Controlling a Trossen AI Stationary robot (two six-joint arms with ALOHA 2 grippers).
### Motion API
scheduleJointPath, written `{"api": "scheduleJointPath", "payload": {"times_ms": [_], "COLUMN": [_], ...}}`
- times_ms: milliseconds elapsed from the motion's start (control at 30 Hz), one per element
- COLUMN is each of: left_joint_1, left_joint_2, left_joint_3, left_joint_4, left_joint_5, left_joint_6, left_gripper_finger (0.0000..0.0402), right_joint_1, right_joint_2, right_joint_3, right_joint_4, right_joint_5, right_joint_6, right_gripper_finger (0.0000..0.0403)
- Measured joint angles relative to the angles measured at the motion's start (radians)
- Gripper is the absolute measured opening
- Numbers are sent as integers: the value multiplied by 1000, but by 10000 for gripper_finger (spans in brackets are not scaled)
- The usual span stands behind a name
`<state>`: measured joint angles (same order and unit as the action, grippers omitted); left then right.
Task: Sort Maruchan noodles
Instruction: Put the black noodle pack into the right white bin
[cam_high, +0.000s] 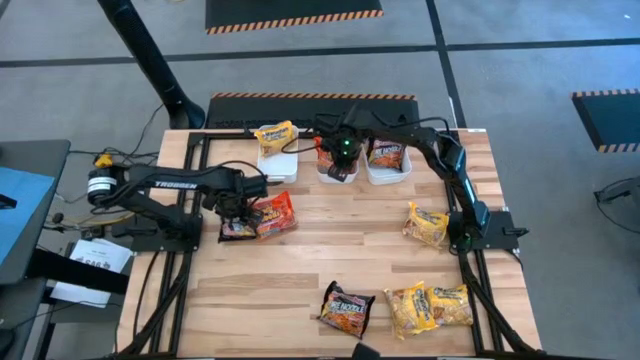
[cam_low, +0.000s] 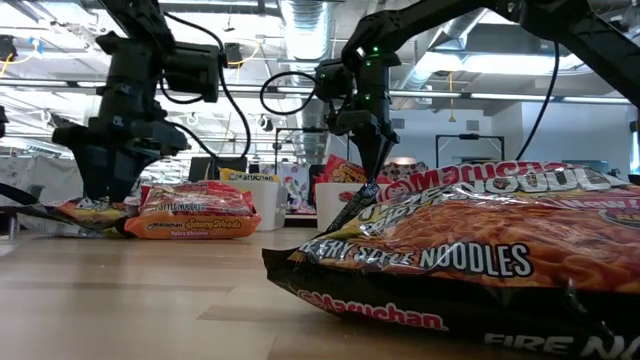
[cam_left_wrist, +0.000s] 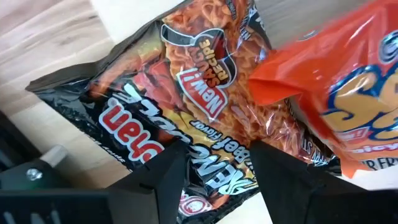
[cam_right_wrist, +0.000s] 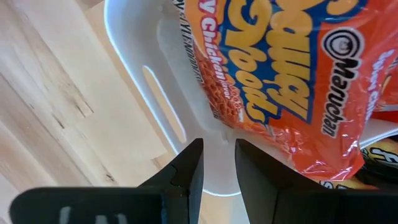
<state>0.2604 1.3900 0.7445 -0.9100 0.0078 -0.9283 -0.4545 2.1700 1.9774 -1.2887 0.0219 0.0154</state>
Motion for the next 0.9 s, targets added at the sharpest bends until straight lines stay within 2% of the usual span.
{"api": "scheduleJointPath", "payload": {"times_ms": [133, 233, 533, 733, 900], "left_joint_1": [2, 2, 0, -16, -39], "left_joint_2": [18, 19, 19, -11, -121], "left_joint_3": [1, -2, -27, -27, -11], "left_joint_4": [-4, -1, -8, -73, -118], "left_joint_5": [4, 1, 16, 15, 0], "left_joint_6": [26, 45, 90, 134, 151], "left_gripper_finger": [172, 153, 16, 3, 2], "right_joint_1": [6, 10, 9, 9, 9], "right_joint_2": [0, 0, 0, 0, 0], "right_joint_3": [0, 0, 0, 0, 0], "right_joint_4": [-1, -2, -2, -2, -7], "right_joint_5": [0, 0, 0, 0, 0], "right_joint_6": [0, 1, 2, 2, 2], "right_gripper_finger": [118, 118, 118, 118, 118]}}
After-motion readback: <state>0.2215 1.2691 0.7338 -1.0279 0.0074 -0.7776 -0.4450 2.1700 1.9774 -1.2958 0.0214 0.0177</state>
